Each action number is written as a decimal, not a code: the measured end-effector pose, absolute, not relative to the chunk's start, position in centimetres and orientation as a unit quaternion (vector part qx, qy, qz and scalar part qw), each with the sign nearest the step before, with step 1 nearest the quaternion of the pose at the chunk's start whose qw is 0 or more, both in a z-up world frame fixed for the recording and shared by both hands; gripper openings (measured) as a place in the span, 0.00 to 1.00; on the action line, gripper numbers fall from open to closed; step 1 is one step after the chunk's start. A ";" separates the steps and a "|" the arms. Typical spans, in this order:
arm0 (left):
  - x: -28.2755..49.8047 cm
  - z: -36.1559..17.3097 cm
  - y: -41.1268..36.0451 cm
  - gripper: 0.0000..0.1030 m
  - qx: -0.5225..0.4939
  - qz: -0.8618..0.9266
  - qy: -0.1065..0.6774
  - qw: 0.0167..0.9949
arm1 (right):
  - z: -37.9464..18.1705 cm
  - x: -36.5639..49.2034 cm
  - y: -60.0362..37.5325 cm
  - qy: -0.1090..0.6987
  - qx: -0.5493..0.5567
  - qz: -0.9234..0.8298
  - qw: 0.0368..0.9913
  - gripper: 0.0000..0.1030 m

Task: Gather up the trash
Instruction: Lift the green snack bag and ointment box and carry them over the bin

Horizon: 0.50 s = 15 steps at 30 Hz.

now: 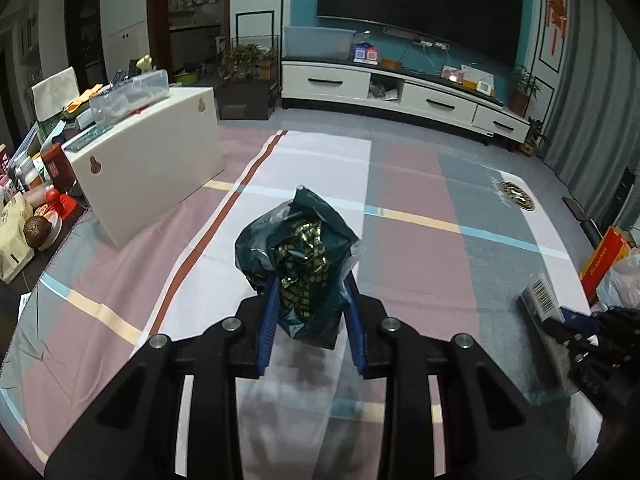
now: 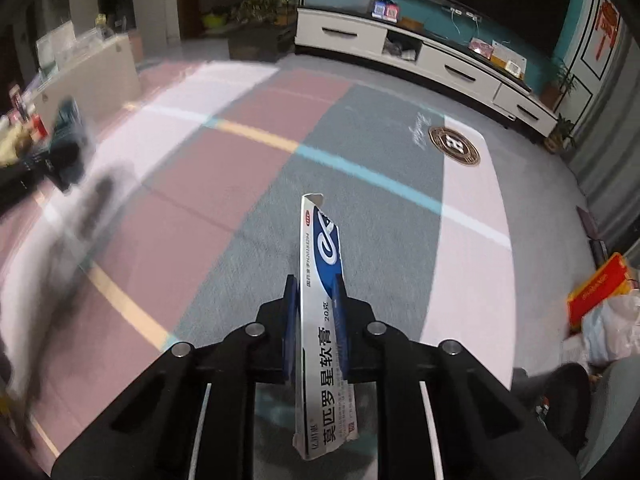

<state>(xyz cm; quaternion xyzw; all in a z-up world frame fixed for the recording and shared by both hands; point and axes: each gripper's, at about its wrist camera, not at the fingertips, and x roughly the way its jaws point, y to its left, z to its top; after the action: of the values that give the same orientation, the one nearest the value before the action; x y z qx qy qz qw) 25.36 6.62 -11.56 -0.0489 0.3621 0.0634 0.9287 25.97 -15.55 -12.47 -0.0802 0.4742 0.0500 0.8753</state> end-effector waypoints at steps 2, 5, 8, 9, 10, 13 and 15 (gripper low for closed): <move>24.9 -11.3 6.5 0.30 -0.049 0.055 0.361 0.930 | -12.5 25.4 -15.6 0.473 -0.073 0.050 0.877 0.17; 24.2 -10.7 6.4 0.30 -0.056 0.029 0.360 0.931 | -12.1 24.9 -15.7 0.467 -0.051 0.051 0.881 0.16; 23.4 -10.0 6.4 0.30 -0.075 -0.011 0.353 0.932 | -11.5 24.0 -16.1 0.460 -0.030 0.049 0.886 0.16; 23.1 -9.8 6.4 0.30 -0.082 -0.023 0.352 0.932 | -11.3 23.5 -16.3 0.456 -0.016 0.051 0.889 0.16; 22.8 -9.6 6.4 0.30 -0.088 -0.036 0.351 0.932 | -11.1 23.1 -16.4 0.452 -0.006 0.053 0.890 0.16; 22.1 -9.2 6.3 0.30 -0.100 -0.062 0.349 0.930 | -10.5 21.3 -16.9 0.437 0.035 0.056 0.897 0.16; 21.7 -8.8 6.2 0.30 -0.107 -0.082 0.347 0.928 | -10.1 19.7 -17.1 0.423 0.058 0.058 0.902 0.16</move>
<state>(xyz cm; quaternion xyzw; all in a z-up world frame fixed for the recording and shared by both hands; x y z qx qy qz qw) 21.66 6.25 -8.84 -0.1068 0.3466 -0.0822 0.9283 19.68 -17.12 -10.12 0.0578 0.4231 0.0578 0.9024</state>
